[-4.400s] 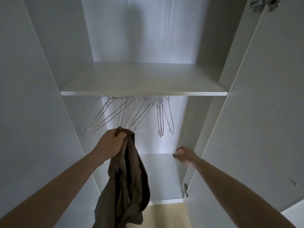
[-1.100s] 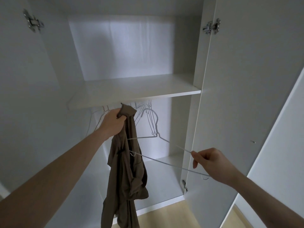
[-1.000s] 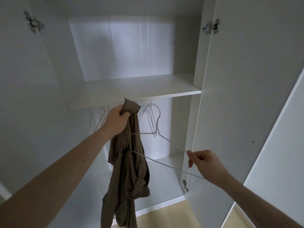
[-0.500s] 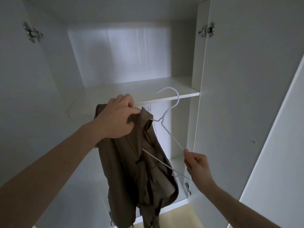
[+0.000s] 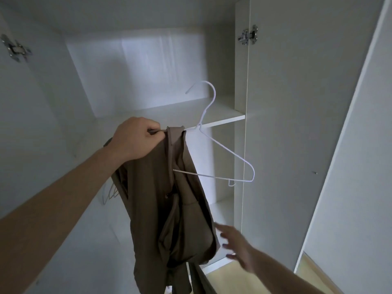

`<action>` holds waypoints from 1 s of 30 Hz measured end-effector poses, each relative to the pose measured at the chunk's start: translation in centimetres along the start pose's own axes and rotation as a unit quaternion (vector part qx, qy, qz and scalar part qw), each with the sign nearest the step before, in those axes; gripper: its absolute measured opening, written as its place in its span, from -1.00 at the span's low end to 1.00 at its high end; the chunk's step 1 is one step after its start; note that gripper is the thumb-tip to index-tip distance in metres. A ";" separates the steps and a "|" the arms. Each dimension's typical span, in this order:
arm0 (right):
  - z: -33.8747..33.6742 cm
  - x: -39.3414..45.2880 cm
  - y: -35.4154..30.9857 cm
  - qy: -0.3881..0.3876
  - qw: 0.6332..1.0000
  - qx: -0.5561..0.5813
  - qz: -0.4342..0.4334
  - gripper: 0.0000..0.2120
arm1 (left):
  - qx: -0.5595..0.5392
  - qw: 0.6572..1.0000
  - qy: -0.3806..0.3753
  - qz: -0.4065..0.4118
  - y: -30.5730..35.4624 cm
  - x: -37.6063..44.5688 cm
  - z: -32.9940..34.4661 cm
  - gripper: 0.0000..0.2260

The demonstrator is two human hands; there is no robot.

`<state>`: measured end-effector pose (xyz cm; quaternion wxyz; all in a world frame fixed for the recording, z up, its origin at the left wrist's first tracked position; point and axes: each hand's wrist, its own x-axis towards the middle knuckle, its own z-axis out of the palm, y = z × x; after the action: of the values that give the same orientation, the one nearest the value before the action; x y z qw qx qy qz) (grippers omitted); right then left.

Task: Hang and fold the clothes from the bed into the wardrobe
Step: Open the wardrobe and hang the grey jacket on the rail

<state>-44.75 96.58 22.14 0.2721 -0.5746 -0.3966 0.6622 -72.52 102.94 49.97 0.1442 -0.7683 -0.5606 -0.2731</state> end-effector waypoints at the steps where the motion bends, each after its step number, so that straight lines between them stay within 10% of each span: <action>1: 1.4 -0.1 0.3 -0.023 0.999 -0.028 0.025 -0.09 | 0.001 1.000 -0.002 -0.001 0.1 0.2 -0.1 -0.68; 6: 6.4 2.0 1.2 -0.017 0.997 -0.011 0.078 -0.20 | 0.003 1.000 0.009 0.010 0.7 0.9 -0.9 -0.64; 11: 4.0 4.5 -0.5 0.079 0.993 0.080 0.036 -0.89 | 0.017 1.000 0.016 -0.008 -0.2 0.6 -1.9 -0.64; 22: -10.2 3.1 -18.8 0.217 0.928 0.237 -0.188 -0.88 | 0.102 0.993 -0.053 0.036 -6.5 -2.4 -1.8 -0.51; 30: -5.6 -4.5 -29.8 0.180 0.912 0.172 -0.325 -0.83 | 0.154 0.984 -0.088 0.012 -8.4 -4.7 4.1 -0.53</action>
<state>-41.28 110.05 49.42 0.6334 -0.4683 -0.3857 0.4803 -80.37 104.19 43.20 0.2148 -0.7647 -0.5969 -0.1131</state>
